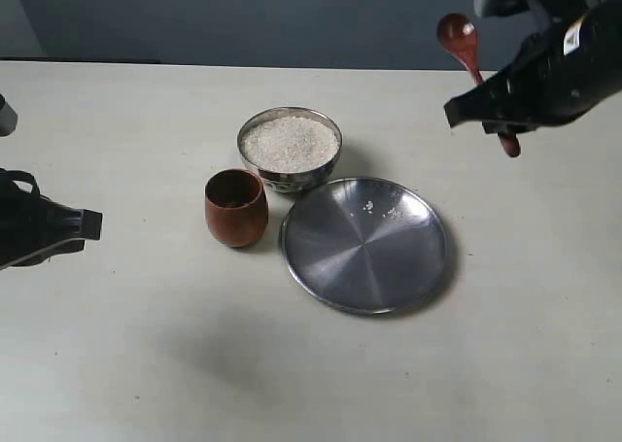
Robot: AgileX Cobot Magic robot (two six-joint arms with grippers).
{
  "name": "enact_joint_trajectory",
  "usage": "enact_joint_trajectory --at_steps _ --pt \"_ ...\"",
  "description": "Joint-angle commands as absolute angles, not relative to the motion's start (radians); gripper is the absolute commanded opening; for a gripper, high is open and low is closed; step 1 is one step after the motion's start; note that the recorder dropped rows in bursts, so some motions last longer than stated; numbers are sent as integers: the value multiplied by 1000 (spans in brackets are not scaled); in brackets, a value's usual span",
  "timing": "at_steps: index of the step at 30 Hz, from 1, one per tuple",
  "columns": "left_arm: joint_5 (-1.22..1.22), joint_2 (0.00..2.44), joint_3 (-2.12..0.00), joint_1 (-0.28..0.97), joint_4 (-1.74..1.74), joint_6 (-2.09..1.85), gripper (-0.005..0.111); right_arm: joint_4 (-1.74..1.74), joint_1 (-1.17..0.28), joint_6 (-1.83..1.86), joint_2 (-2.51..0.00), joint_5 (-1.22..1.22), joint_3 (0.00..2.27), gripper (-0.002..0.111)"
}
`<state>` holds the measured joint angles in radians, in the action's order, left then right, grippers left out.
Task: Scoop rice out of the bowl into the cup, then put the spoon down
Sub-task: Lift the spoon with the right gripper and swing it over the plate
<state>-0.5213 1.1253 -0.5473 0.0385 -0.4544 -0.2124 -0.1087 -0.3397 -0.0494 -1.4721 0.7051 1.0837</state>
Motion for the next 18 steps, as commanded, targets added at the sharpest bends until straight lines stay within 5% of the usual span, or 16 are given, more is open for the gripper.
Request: enact_joint_trajectory --at_steps 1,18 --pt "-515 1128 -552 41 -455 -214 0 -135 -372 6 -1561 897 1250 -1" --pt "-517 1128 -552 41 -440 -214 0 -654 -761 -13 -2047 1221 1783 -1"
